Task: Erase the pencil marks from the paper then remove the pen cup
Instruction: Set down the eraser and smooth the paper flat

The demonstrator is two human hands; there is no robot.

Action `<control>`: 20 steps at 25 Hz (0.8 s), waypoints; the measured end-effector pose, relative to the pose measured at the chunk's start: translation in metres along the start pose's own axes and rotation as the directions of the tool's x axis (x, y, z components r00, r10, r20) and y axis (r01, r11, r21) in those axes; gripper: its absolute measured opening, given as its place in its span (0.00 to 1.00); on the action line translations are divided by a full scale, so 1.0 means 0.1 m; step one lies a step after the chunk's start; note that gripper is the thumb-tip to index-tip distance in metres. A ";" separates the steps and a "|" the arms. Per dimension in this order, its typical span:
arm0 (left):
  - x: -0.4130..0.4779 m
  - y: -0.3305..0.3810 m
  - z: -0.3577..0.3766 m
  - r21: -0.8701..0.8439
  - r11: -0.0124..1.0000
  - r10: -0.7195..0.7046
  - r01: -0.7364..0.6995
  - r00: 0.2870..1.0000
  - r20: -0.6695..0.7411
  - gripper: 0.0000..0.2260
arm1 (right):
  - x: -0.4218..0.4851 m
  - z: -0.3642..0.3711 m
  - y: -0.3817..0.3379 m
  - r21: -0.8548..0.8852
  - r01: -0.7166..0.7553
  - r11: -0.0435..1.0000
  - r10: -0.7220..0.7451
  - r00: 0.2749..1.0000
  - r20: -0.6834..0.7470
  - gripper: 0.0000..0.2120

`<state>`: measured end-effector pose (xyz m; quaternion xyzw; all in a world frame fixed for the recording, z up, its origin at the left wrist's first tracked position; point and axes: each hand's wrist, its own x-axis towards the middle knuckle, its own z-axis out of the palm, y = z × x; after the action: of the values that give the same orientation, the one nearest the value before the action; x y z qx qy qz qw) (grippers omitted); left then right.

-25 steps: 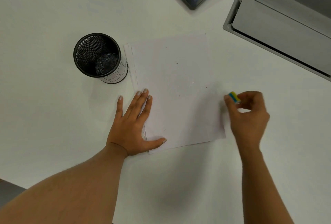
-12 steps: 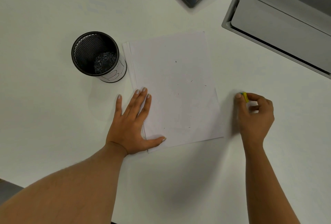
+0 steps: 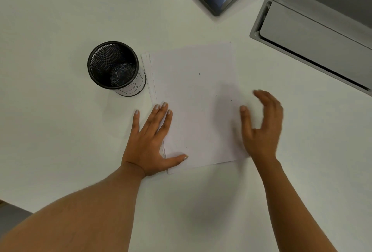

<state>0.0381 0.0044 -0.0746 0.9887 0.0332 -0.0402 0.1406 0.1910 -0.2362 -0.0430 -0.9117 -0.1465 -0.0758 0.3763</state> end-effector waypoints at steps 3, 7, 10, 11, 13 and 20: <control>0.01 0.00 0.03 -0.014 1.000 -0.011 0.010 0.999 -0.045 0.38 | 0.36 0.21 -0.23 0.098 0.137 0.986 -0.151 0.978 0.146 0.22; 0.01 -0.01 0.05 -0.006 1.000 -0.017 0.016 0.994 -0.110 0.30 | 0.83 0.60 -0.30 0.054 0.352 0.935 -0.324 0.780 0.535 0.31; 0.01 -0.03 0.07 -0.003 1.000 -0.011 0.011 0.993 -0.119 0.28 | 0.79 0.68 -0.10 -0.093 0.619 0.780 -0.361 0.566 0.741 0.38; 0.01 -0.03 0.07 0.003 1.000 -0.012 0.013 0.993 -0.118 0.28 | 0.67 0.63 -0.05 -0.092 0.685 0.723 -0.383 0.508 0.771 0.39; 0.01 -0.03 0.08 0.018 1.000 -0.010 0.012 0.993 -0.117 0.28 | 0.31 0.43 -0.03 0.058 0.767 0.639 -0.448 0.310 0.838 0.41; 0.01 -0.02 0.09 0.037 0.999 -0.007 0.011 0.995 -0.099 0.29 | 0.51 0.33 -0.05 0.116 0.675 0.729 -0.498 0.405 0.767 0.37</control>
<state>0.0384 0.0044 -0.0836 0.9918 0.0436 0.0074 0.1203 0.2389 -0.1987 -0.0496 -0.7780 -0.5917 0.1679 0.1279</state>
